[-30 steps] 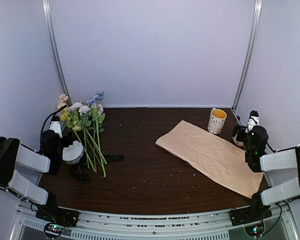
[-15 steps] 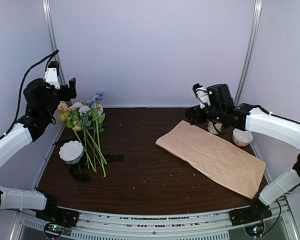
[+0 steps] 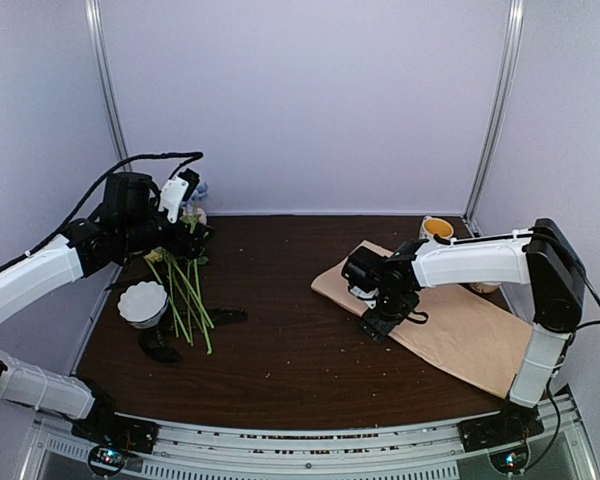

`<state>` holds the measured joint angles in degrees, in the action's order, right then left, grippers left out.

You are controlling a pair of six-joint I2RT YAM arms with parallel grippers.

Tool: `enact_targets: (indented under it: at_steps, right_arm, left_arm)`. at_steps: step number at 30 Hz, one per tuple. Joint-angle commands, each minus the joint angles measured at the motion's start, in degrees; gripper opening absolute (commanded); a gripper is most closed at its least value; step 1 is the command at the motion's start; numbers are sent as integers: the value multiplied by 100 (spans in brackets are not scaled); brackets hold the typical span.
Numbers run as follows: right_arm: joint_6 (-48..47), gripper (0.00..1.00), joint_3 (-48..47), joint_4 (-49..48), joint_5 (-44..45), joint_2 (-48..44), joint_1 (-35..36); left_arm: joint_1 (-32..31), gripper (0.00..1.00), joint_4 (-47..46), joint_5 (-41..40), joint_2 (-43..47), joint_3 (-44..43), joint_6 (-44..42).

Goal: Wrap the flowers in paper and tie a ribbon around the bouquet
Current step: Move the folded wrapping paper to the center of the board.

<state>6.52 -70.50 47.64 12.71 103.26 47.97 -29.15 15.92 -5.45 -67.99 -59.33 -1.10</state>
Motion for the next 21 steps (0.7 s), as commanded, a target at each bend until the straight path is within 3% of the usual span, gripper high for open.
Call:
enact_targets:
  at_steps: [1, 9, 15, 18, 21]
  right_arm:
    - [244, 77, -96, 322, 146, 258, -48]
    - [293, 54, -409, 244, 224, 693, -137]
    - [374, 14, -570, 247, 61, 769, -138]
    - [493, 0, -692, 250, -3, 748, -134]
    - [705, 0, -966, 268, -287, 780, -137]
  left_arm:
    - [-65, 93, 119, 381, -32, -8, -53]
    - [-70, 93, 218, 452, 12, -42, -57]
    - [-65, 93, 218, 476, 68, -24, -62]
    - [-67, 93, 211, 500, 113, -22, -65]
    - [-70, 93, 201, 475, 132, -6, -74]
